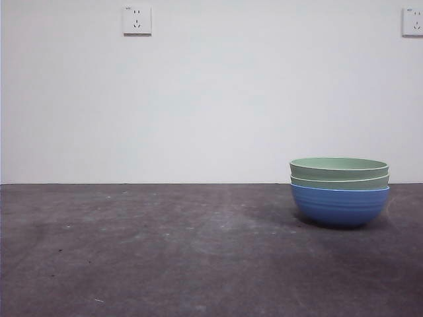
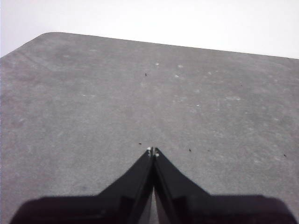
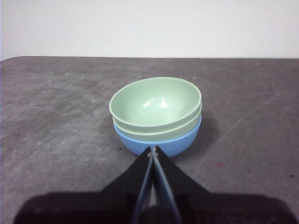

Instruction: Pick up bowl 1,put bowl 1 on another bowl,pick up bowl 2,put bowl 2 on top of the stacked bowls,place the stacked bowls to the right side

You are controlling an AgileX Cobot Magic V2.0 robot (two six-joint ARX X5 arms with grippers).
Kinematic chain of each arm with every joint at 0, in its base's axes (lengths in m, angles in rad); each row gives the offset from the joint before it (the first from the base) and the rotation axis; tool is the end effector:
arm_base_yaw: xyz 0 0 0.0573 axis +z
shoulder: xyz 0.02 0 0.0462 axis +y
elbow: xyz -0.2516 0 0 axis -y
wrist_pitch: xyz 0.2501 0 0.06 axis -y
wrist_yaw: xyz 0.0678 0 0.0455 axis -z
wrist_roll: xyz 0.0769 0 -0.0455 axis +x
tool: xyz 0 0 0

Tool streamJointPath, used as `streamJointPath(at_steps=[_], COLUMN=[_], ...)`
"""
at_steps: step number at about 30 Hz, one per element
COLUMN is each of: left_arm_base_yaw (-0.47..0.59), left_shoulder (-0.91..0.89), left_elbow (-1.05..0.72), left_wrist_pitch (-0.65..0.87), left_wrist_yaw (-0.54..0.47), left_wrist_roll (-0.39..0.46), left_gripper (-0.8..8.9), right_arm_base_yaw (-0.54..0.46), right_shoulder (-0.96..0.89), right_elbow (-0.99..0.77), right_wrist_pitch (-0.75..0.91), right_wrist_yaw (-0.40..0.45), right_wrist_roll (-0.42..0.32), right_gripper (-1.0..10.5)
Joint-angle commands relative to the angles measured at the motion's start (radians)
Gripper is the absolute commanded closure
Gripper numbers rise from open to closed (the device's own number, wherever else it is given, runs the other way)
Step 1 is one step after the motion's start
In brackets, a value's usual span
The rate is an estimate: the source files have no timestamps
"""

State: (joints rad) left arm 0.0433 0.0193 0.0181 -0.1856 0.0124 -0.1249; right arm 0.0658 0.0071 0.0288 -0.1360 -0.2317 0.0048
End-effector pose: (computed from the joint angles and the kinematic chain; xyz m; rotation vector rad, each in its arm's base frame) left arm 0.1607 0.0060 0.1412 -0.1297 0.1846 0.0424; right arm 0.1574 0.0281 0.1544 0.0143 0.1150 0.2969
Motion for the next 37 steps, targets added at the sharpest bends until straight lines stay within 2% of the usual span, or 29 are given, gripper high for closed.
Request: streamJointPath(at_steps=[1,5,9,37], left_arm_base_yaw=[0.004,0.004,0.004,0.004], left_shoulder=[-0.003,-0.003,-0.003,-0.003], left_elbow=[-0.014,-0.014,-0.014,-0.014], left_wrist_pitch=[-0.002,-0.002,-0.002,-0.002], left_wrist_yaw=[0.003,0.003,0.003,0.003], left_wrist_roll=[-0.006,-0.006,-0.006,-0.006], left_gripper=[8.17,8.17,8.17,8.17], right_arm_base_yaw=[0.001,0.001,0.001,0.001], right_shoulder=[-0.006,-0.006,-0.006,-0.006], right_elbow=[-0.023,-0.023,-0.023,-0.023], right_wrist_pitch=[-0.011,-0.031,-0.028,-0.029], right_wrist_yaw=[0.003,-0.002,-0.001,0.003], right_wrist_roll=[0.035,0.043,0.14,0.136], right_gripper=[9.4,9.4,9.4,9.4])
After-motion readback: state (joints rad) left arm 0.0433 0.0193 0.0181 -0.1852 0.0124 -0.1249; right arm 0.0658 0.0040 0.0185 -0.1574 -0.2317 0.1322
